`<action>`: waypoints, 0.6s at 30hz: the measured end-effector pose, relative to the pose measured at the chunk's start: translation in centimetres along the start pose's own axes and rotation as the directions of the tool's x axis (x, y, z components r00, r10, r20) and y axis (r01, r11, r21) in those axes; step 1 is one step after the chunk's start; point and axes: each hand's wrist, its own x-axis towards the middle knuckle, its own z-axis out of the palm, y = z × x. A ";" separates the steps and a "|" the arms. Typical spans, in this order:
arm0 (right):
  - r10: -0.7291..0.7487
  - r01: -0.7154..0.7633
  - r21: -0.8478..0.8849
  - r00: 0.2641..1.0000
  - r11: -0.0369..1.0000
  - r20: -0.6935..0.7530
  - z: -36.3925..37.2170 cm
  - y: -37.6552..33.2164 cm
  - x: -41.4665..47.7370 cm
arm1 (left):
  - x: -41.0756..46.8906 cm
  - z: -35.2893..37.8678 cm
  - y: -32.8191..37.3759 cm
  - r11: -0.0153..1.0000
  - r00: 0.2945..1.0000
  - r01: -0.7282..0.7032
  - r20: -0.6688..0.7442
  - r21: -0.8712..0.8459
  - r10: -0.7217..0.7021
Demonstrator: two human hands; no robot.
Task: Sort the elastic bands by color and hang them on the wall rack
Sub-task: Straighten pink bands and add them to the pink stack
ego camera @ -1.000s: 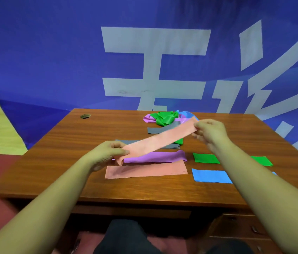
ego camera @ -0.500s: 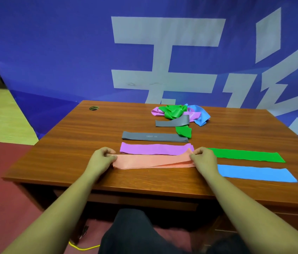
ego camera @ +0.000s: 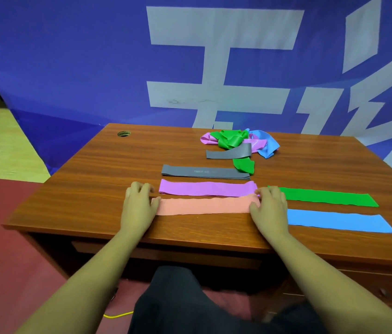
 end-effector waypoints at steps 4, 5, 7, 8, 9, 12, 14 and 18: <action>-0.332 0.321 0.103 0.935 0.941 0.127 -0.5 -1.6 0.5 | 0.5 0.1 0.8 0.946 0.932 -0.319 0.162 -0.063 0.325; -0.378 0.359 0.129 0.906 0.925 0.190 -0.6 -2.1 0.5 | 0.5 0.2 1.0 0.924 0.895 -0.373 0.231 -0.082 0.382; -0.418 0.392 0.144 0.855 0.908 0.308 -0.5 -2.6 0.5 | 0.6 0.6 1.5 0.896 0.824 -0.436 0.364 -0.083 0.435; -0.424 0.406 0.129 0.833 0.905 0.354 -0.4 -2.6 0.5 | 0.7 0.9 1.6 0.893 0.801 -0.444 0.413 -0.076 0.434; -0.423 0.419 0.102 0.815 0.902 0.396 -0.4 -2.6 0.6 | 0.7 1.0 1.8 0.891 0.788 -0.449 0.439 -0.070 0.431; -0.420 0.444 0.054 0.792 0.895 0.444 -0.5 -2.1 0.8 | 1.1 1.3 1.7 0.875 0.779 -0.479 0.425 -0.069 0.460; -0.426 0.448 0.054 0.797 0.892 0.429 -0.4 -2.0 0.8 | 1.2 1.2 1.5 0.867 0.772 -0.495 0.425 -0.064 0.472; -0.437 0.466 0.035 0.799 0.884 0.413 -0.2 -2.4 0.6 | 1.0 1.4 1.2 0.877 0.782 -0.475 0.420 -0.076 0.460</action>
